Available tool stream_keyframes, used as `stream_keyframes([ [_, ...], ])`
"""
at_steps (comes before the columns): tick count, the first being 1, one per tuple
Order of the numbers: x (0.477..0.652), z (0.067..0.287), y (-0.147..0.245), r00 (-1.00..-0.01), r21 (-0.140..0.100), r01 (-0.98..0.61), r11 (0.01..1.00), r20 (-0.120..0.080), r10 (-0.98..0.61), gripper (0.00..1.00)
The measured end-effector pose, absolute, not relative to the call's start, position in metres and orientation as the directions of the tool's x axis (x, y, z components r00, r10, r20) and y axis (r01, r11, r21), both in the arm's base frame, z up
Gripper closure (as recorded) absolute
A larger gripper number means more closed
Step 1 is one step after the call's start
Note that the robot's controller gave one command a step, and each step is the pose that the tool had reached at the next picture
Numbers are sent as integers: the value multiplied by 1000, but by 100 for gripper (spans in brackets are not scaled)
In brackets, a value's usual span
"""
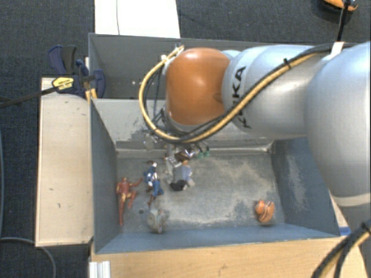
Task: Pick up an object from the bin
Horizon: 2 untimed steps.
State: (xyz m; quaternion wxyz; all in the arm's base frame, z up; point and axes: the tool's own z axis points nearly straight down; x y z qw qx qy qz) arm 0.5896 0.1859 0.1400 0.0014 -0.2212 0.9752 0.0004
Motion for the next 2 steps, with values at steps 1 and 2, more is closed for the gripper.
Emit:
stream_keyframes([
  [1, 588, 115, 192, -773, -1, -634, 774, -8, -634, 0],
  [2, 591, 85, 192, -571, -2, -821, 571, -5, -821, 0],
])
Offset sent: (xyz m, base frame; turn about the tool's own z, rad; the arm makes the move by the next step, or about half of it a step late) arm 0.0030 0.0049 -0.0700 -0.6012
